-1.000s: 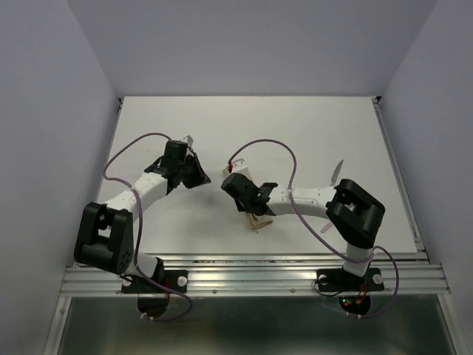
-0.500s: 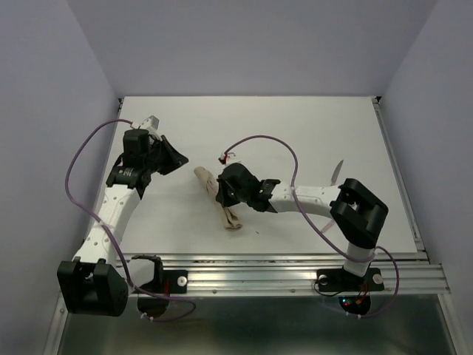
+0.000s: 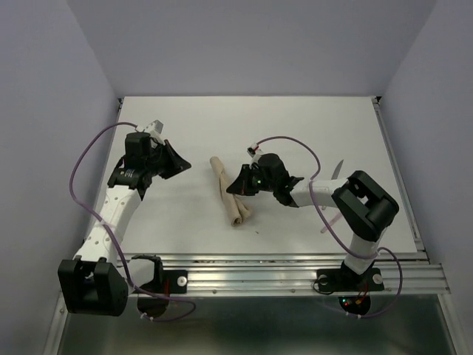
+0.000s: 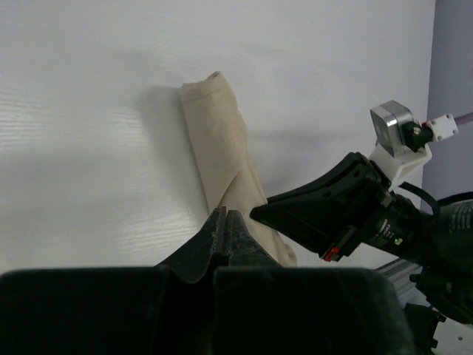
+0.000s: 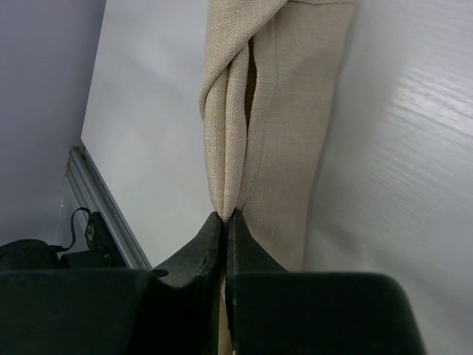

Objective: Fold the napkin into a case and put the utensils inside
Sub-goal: Turn over the smaller rectangle-folded napkin at the center of the board.

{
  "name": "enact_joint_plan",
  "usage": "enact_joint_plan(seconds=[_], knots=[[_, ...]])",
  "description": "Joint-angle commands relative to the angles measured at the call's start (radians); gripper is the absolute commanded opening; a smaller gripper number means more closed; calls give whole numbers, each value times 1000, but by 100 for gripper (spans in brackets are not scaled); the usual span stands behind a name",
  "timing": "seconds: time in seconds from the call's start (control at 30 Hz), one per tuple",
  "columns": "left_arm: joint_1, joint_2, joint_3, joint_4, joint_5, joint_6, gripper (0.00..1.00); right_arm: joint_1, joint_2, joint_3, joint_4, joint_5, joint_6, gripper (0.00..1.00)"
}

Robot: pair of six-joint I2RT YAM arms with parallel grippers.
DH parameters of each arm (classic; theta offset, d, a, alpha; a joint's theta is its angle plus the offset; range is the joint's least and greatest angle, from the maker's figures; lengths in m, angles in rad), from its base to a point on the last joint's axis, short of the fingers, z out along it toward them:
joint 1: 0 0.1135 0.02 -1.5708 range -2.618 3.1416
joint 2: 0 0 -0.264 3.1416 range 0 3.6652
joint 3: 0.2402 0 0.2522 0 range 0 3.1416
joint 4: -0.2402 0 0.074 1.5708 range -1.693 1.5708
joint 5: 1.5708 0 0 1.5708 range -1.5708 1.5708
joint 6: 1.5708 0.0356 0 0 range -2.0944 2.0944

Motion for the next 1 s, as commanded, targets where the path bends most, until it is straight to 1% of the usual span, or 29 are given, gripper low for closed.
enact_joint_plan(seconds=[0.0,0.4,0.5,0.6,0.73,0.77,0.8,0.87,0.9,0.93,0.97], knots=[[3,12,-29,39,41,10,0,-36,41,-38,214,-175,63,1],[-13,65,-66,92,72,-7,0,-157,52,-98,210,-260,28,1],[-31,88,-64,109,72,-13,0,-167,54,-107,210,-283,22,1],[-60,116,-58,124,67,-24,0,-202,57,-118,208,-301,16,1],[-98,131,-54,139,57,-36,0,-246,25,-144,165,-280,-23,1],[-105,134,-55,144,53,-41,0,-259,17,-145,112,-250,-59,2],[-120,141,-57,154,53,-47,0,-259,3,-142,57,-217,-76,9],[-140,167,-54,165,50,-58,0,-279,-11,-132,-3,-177,-131,17],[-166,179,-44,168,47,-60,0,-279,-20,-127,-34,-153,-148,35],[-184,191,-34,171,43,-61,0,-279,-31,-121,-96,-87,-164,43],[-204,203,-25,173,24,-63,0,-279,-54,-110,-126,-61,-196,44]])
